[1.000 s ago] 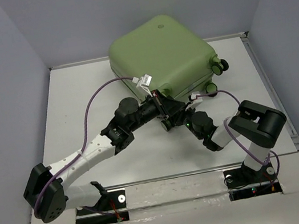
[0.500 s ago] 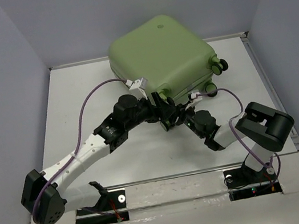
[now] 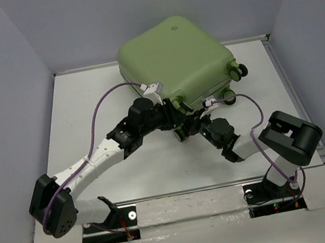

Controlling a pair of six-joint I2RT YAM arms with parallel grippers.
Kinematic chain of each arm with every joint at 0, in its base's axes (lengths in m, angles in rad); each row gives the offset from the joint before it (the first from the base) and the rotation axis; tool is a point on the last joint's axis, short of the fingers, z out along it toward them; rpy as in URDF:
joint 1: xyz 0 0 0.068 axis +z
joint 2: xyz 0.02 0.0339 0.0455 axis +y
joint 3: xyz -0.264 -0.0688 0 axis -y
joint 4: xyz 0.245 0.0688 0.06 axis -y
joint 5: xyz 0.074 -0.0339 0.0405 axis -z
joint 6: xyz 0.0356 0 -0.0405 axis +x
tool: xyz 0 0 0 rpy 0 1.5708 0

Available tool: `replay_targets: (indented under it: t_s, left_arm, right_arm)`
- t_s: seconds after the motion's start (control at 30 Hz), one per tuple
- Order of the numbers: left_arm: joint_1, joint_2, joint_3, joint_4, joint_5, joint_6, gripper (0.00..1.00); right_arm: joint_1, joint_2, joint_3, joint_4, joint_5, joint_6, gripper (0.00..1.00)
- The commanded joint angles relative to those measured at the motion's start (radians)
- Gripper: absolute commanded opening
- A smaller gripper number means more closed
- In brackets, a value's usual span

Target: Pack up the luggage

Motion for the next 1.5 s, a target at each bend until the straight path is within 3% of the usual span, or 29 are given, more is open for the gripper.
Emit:
replay_targets:
  t_s: [0.0, 0.2, 0.37, 0.57, 0.7, 0.8, 0.93, 1.23, 1.33, 1.47]
  left_arm:
    - [0.013, 0.012, 0.053, 0.093, 0.001, 0.012, 0.42]
    - [0.016, 0.015, 0.038, 0.105, -0.019, 0.004, 0.38]
    - [0.017, 0.041, 0.048, 0.127, 0.013, -0.002, 0.37]
    - [0.017, 0.087, 0.084, 0.162, 0.061, -0.015, 0.37]
    - [0.017, 0.127, 0.117, 0.162, 0.095, -0.022, 0.37]
    - [0.017, 0.155, 0.192, 0.090, 0.101, 0.006, 0.36]
    - [0.017, 0.127, 0.286, -0.042, 0.090, 0.050, 0.36]
    - [0.021, 0.101, 0.436, -0.202, 0.164, 0.066, 0.38]
    - [0.024, 0.068, 0.430, -0.217, 0.152, 0.077, 0.40]
    - [0.034, -0.079, 0.310, -0.222, 0.004, 0.113, 0.44]
  right_arm:
    - [-0.001, -0.073, 0.015, 0.312, 0.075, -0.044, 0.07]
    - [-0.001, -0.220, -0.061, 0.136, 0.246, -0.122, 0.07]
    - [-0.001, -0.257, -0.066, 0.084, 0.219, -0.152, 0.07]
    - [-0.001, -0.193, -0.064, 0.136, 0.055, -0.064, 0.07]
    - [0.022, -0.105, -0.058, 0.267, -0.042, 0.052, 0.07]
    - [0.051, -0.008, -0.034, 0.370, -0.091, 0.202, 0.07]
    - [0.051, 0.080, -0.012, 0.489, -0.236, 0.196, 0.07]
    - [0.102, 0.188, 0.230, 0.412, -0.428, 0.183, 0.07]
    - [0.102, 0.154, 0.169, 0.414, -0.378, 0.177, 0.07]
    - [0.102, 0.051, 0.078, 0.291, -0.339, 0.140, 0.11]
